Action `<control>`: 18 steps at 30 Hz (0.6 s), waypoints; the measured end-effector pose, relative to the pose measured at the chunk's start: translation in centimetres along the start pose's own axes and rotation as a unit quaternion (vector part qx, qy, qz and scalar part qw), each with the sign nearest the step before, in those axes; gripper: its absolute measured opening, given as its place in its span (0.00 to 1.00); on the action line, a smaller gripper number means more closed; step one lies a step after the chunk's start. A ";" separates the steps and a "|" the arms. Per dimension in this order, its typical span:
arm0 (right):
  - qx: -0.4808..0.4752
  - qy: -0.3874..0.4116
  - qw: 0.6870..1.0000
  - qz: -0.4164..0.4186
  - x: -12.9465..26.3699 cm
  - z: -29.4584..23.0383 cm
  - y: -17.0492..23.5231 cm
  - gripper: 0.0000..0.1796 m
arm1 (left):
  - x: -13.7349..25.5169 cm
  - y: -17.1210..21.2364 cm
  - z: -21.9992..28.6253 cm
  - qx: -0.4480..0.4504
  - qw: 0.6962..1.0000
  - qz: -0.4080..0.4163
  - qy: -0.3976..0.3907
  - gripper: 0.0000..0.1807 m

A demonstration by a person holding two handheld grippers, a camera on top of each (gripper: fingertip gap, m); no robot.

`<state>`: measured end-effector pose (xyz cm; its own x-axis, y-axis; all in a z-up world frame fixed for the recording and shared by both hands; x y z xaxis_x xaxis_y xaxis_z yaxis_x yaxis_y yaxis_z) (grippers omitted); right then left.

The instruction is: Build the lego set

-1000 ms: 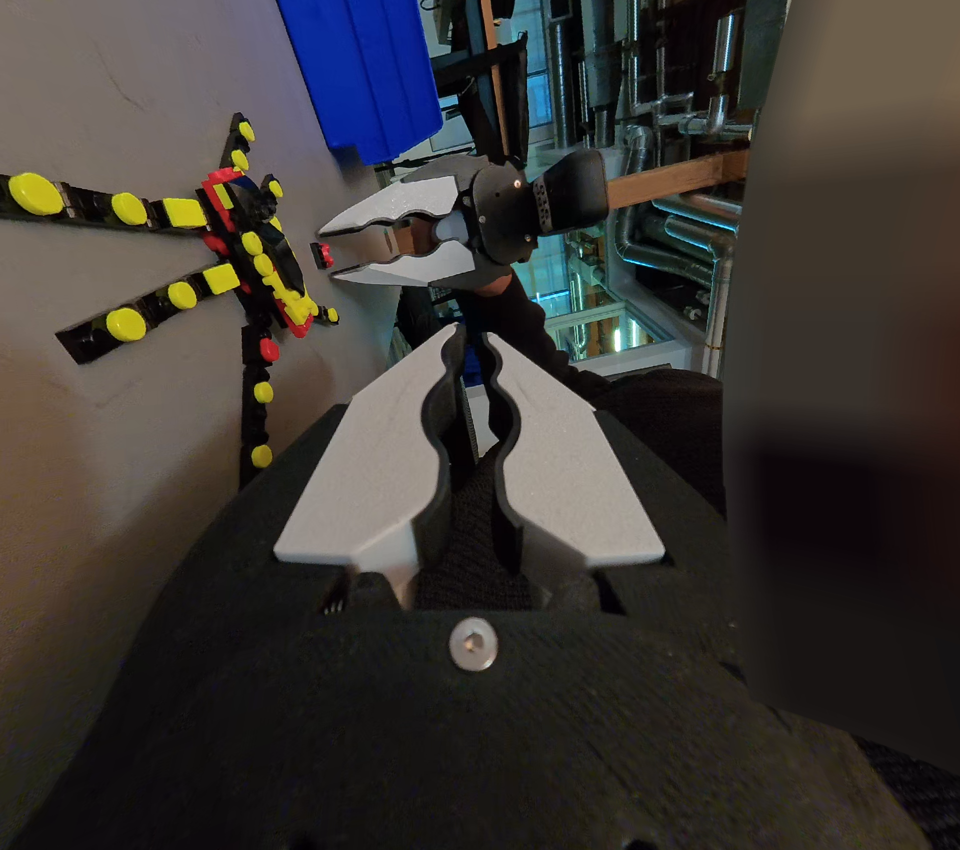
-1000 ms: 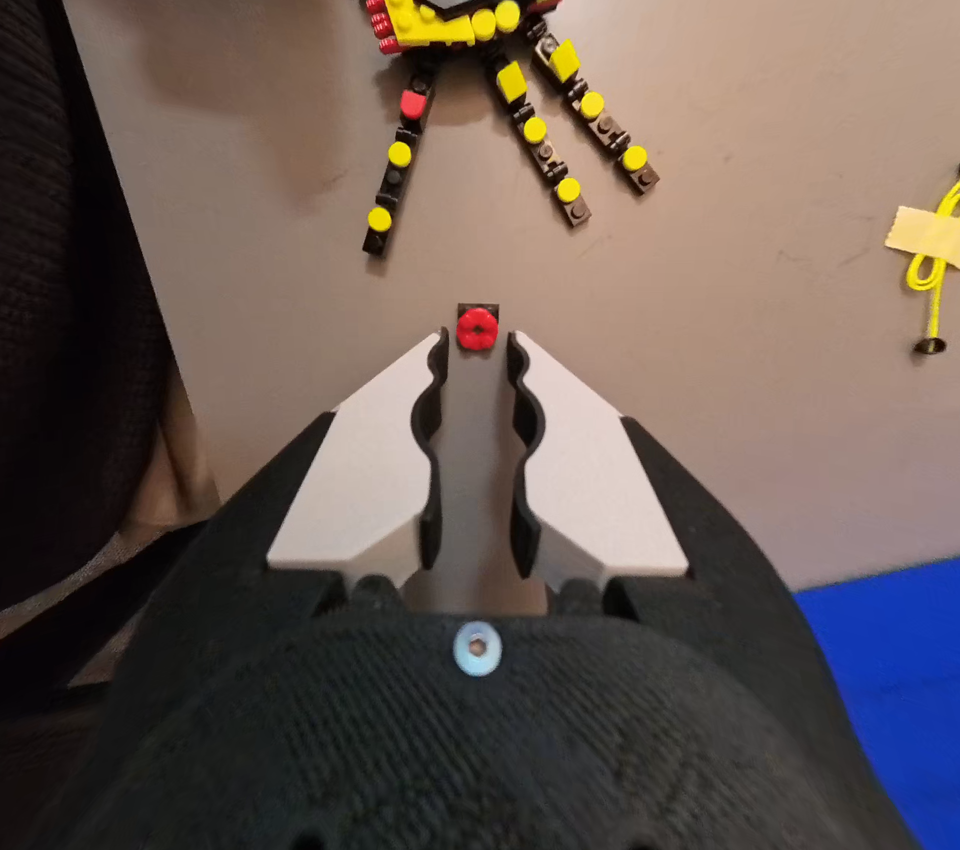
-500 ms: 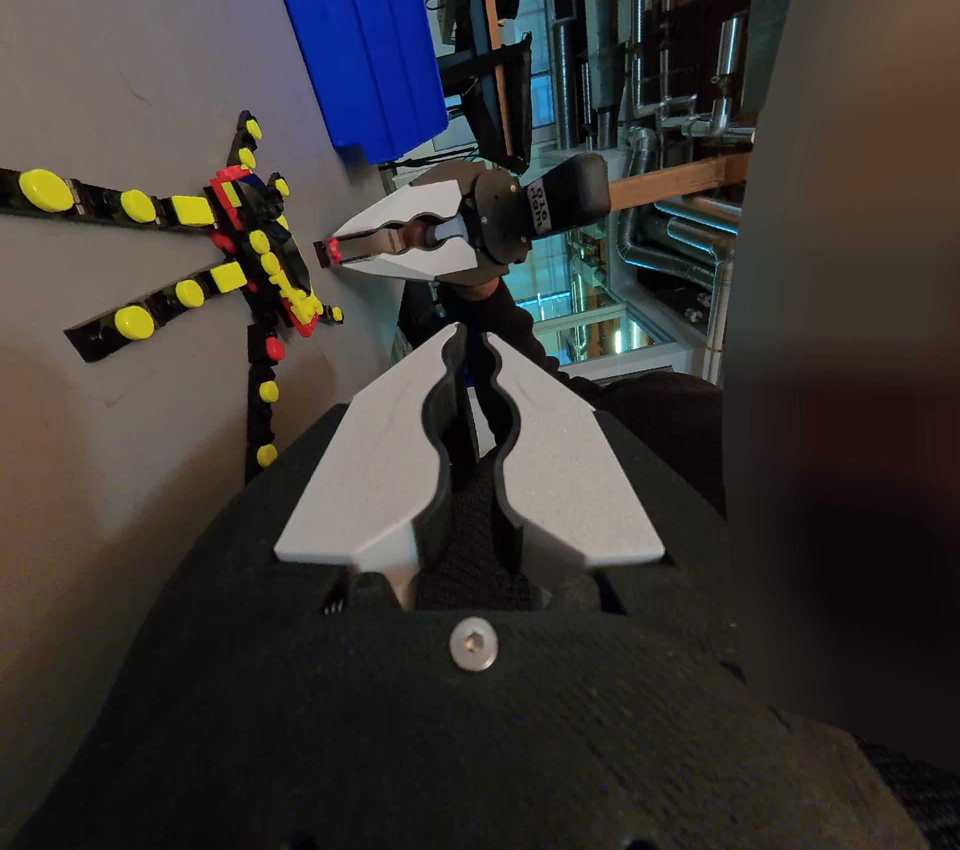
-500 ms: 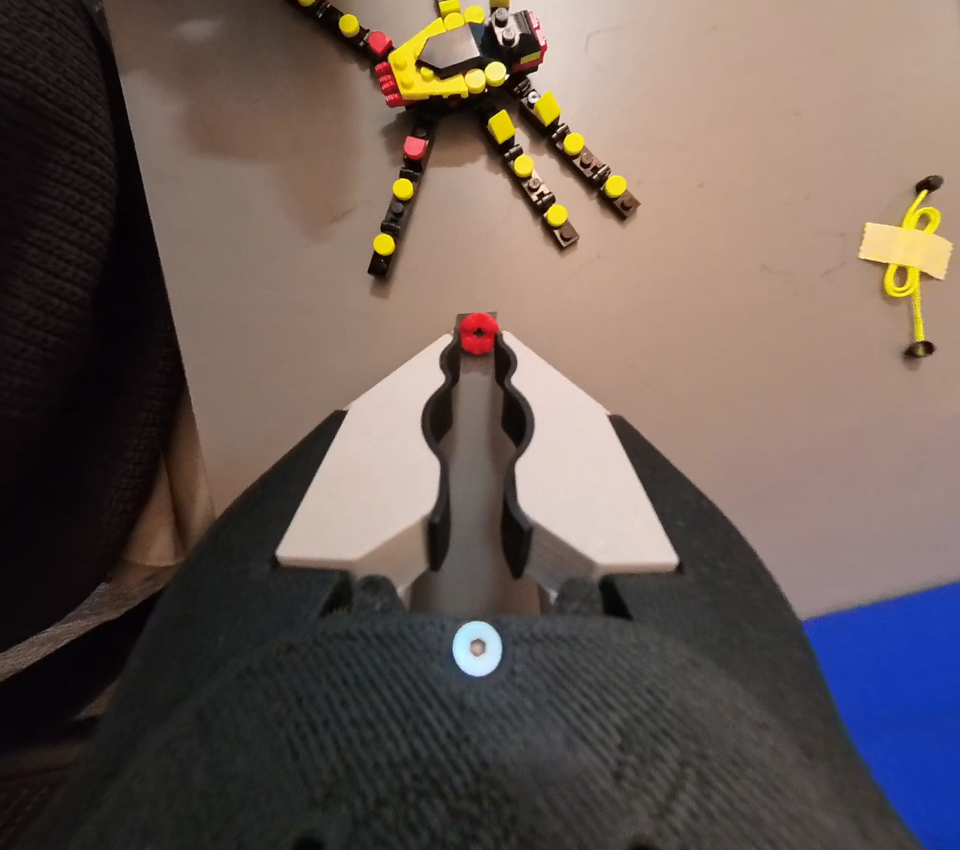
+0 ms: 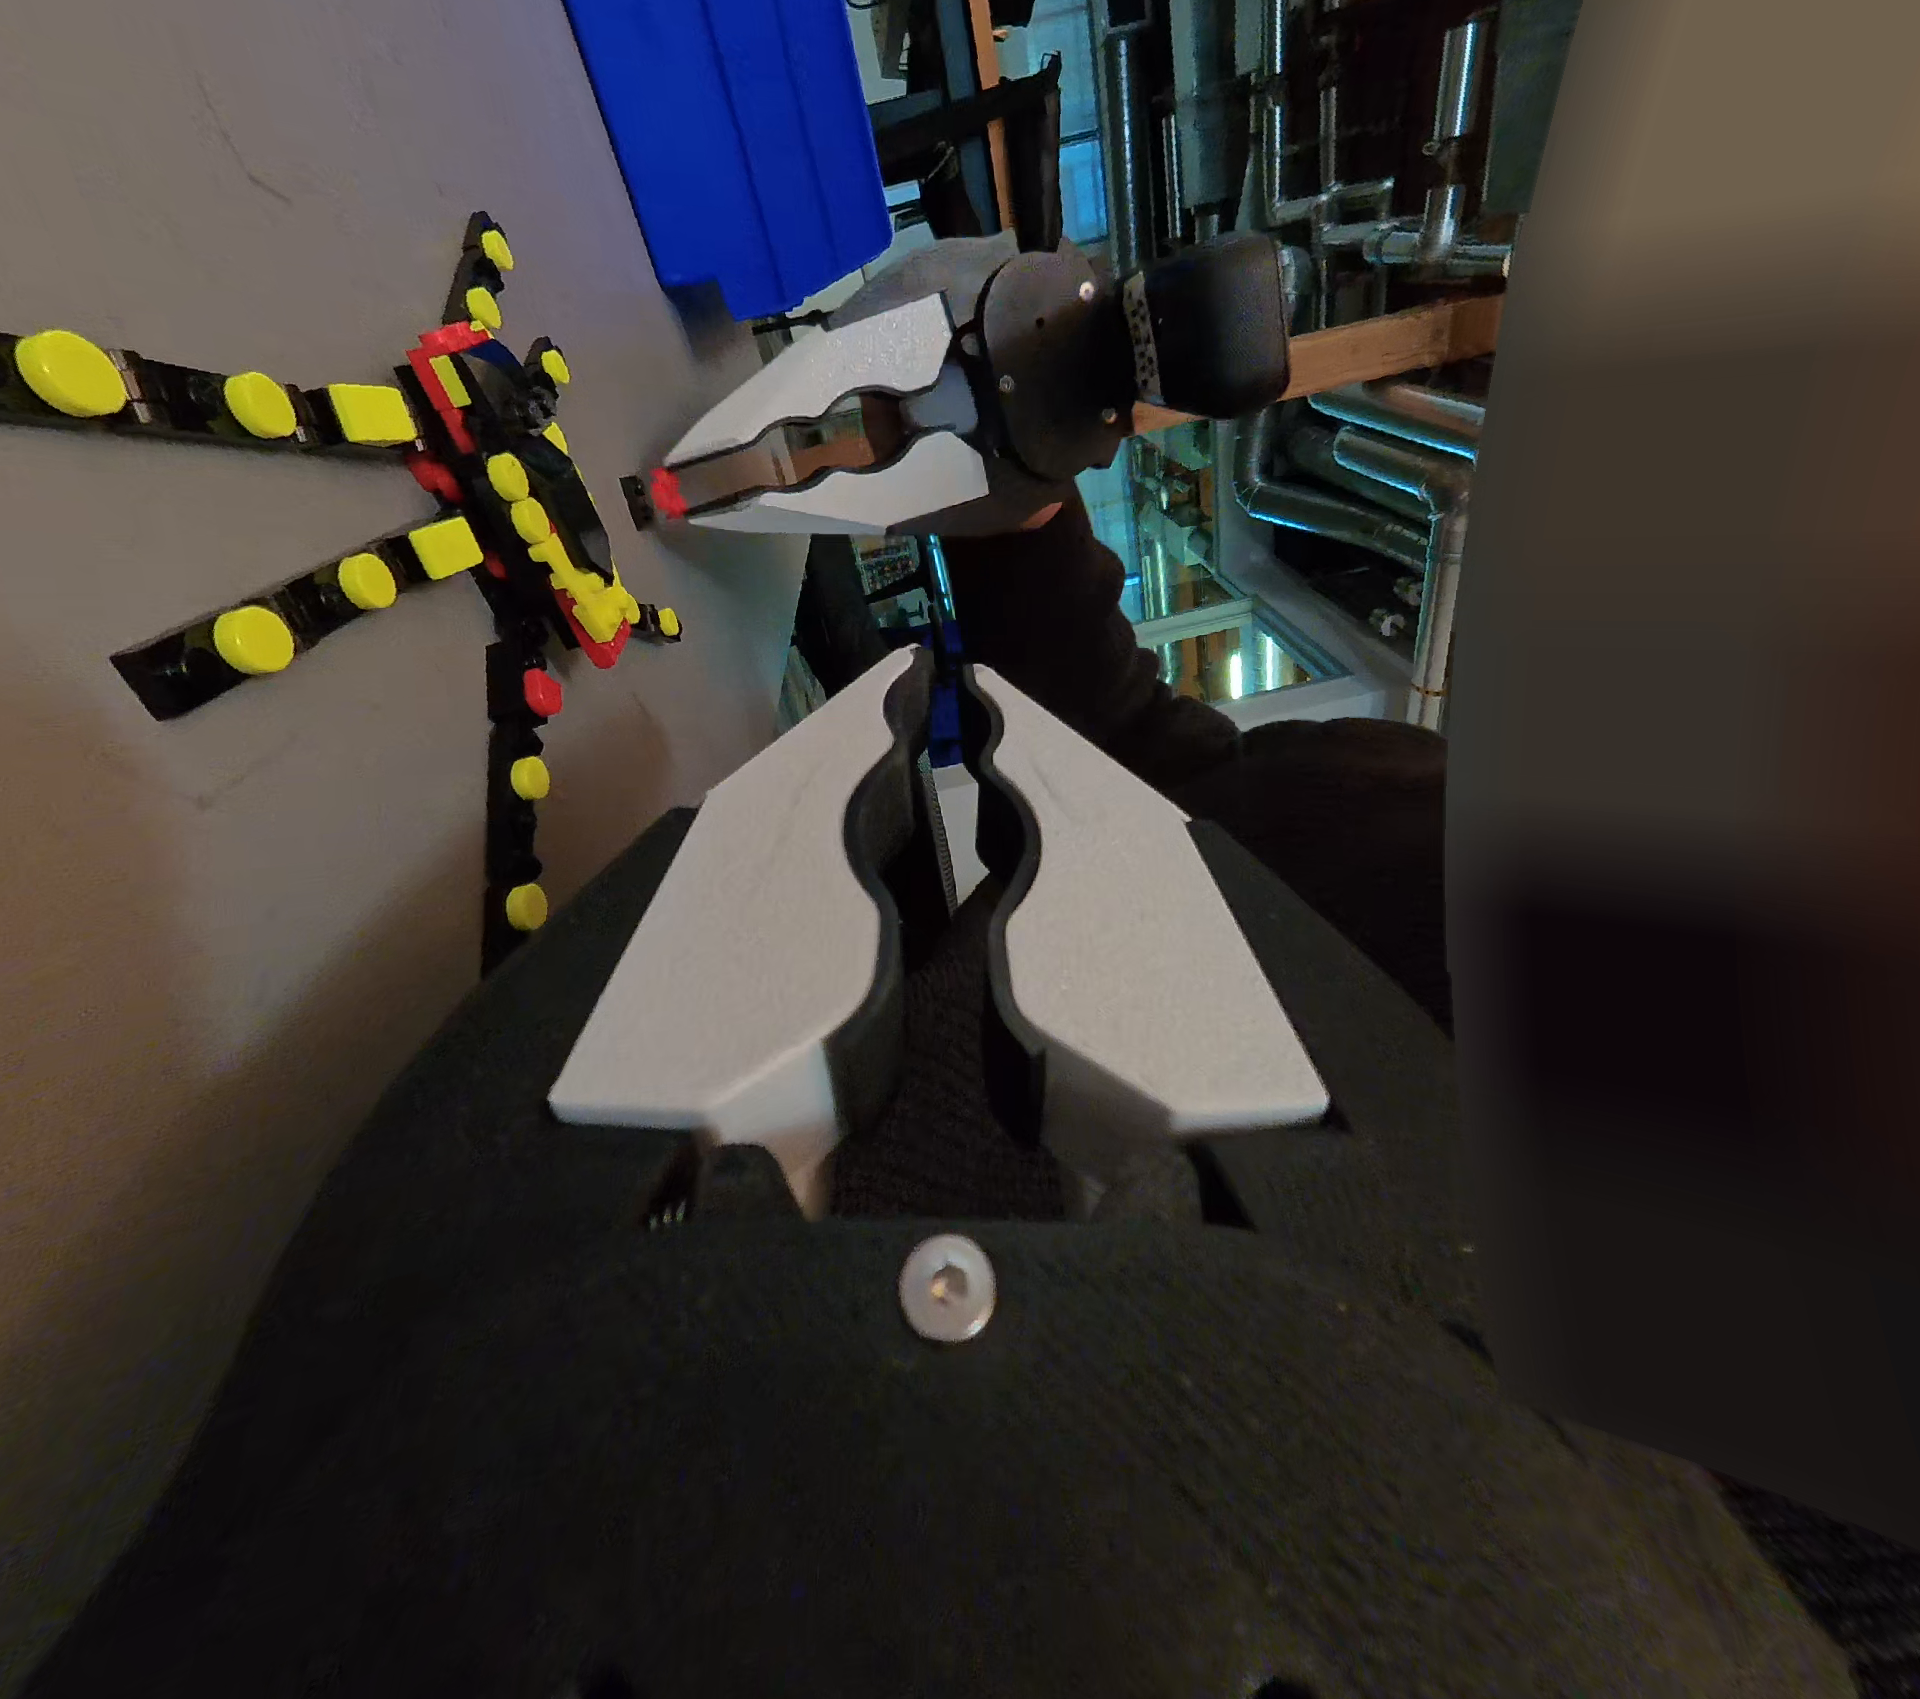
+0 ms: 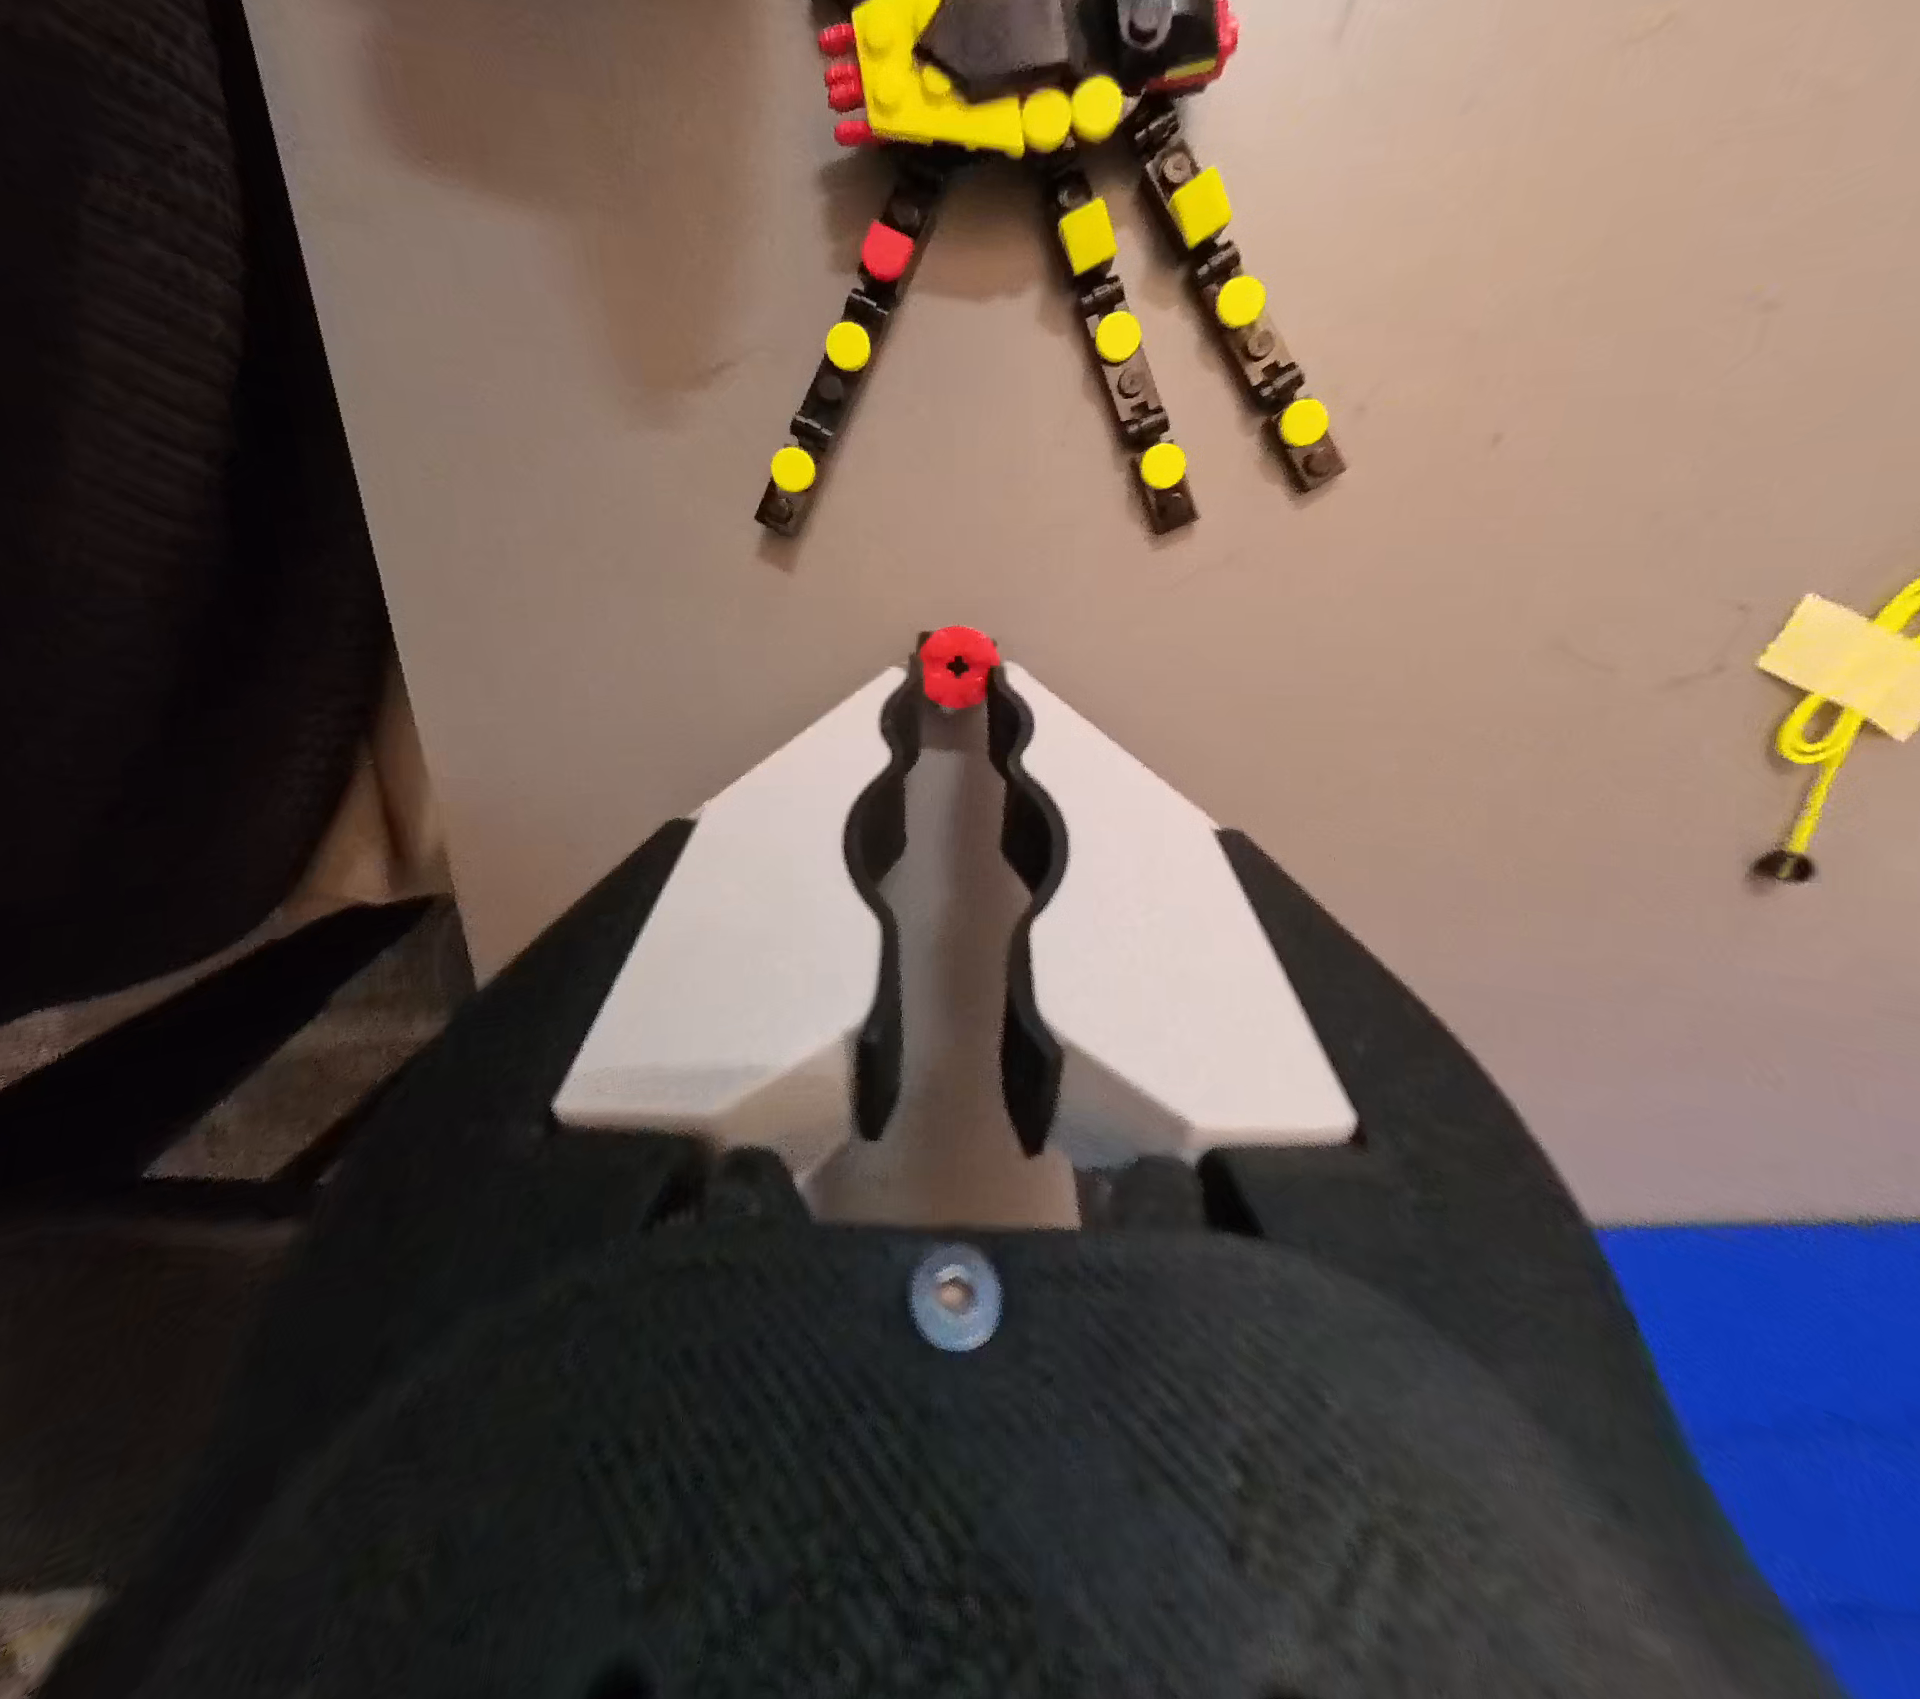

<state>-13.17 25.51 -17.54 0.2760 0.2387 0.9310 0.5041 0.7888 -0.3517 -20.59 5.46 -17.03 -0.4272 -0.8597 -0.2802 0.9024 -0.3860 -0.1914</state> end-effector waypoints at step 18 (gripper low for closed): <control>0.010 -0.045 0.997 -0.057 -0.6 0.4 -0.3 0.05 | 0.2 -0.2 0.0 0.007 1.000 0.004 0.004 0.01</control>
<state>-13.79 25.39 -17.97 0.1430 0.1960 0.9701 0.5109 0.8249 -0.2420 -20.84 5.36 -17.04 -0.4206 -0.8598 -0.2896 0.9063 -0.3842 -0.1759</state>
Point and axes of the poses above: each gripper's, where its closed fingertips meet, x back along the fingers, y out of its underside, z = x × y across the jaws, the point moved 7 cm from there along x, back along the fingers, and after that the axes turned 10 degrees about y, right-handed, at the moved point
